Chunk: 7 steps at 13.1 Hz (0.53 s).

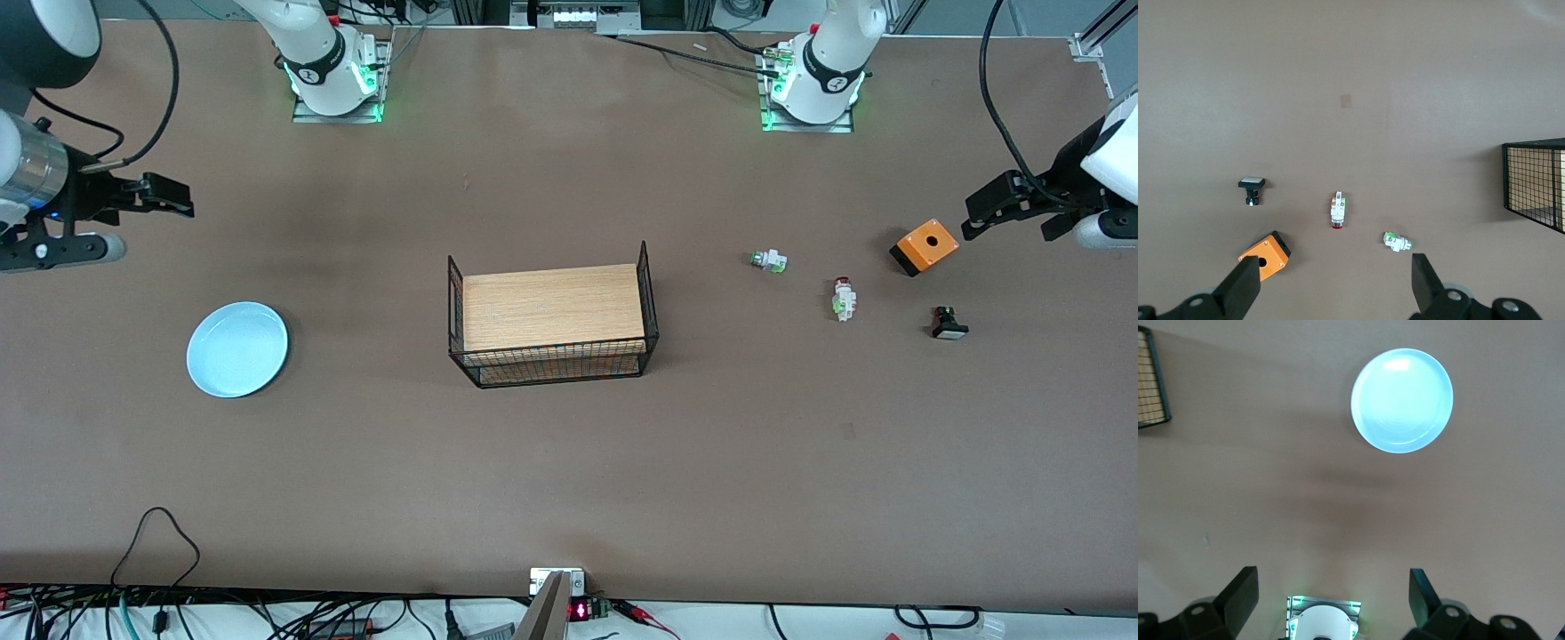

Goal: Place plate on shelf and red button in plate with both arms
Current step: 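Move the right gripper toward the light-blue plate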

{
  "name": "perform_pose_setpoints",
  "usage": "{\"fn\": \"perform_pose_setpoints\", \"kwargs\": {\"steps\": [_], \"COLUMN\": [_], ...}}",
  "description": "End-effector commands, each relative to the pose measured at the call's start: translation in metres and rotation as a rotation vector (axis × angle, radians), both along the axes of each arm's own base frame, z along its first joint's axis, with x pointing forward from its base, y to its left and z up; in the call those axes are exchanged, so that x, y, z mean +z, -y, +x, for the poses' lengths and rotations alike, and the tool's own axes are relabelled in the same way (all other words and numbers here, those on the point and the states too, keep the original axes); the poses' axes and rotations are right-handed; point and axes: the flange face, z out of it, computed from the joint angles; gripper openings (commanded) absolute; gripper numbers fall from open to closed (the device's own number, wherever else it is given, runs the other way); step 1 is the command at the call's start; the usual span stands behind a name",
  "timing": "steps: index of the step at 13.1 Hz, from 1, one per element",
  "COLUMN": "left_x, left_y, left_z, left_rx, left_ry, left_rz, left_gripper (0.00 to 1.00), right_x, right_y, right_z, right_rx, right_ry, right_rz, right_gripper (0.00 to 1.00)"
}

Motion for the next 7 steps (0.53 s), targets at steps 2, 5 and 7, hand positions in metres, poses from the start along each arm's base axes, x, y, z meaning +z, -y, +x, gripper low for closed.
{"fn": "perform_pose_setpoints", "kwargs": {"steps": [2,5,7], "left_x": [0.007,0.004,0.003], "left_y": [0.002,0.001,0.0], "left_z": [-0.002,0.0,0.0], "left_rx": [-0.009,-0.008,-0.006], "left_ry": [0.004,-0.002,-0.004], "left_rz": [0.016,0.015,0.015], "left_gripper": [1.0,1.0,1.0], "right_x": [-0.028,-0.056,-0.087], "right_y": [0.046,0.069,0.075], "right_z": [0.024,0.039,0.052], "right_rx": [-0.089,-0.128,-0.129], "right_ry": [0.016,0.003,-0.019], "right_rz": [0.005,0.013,0.011], "right_gripper": [1.0,1.0,1.0]}}
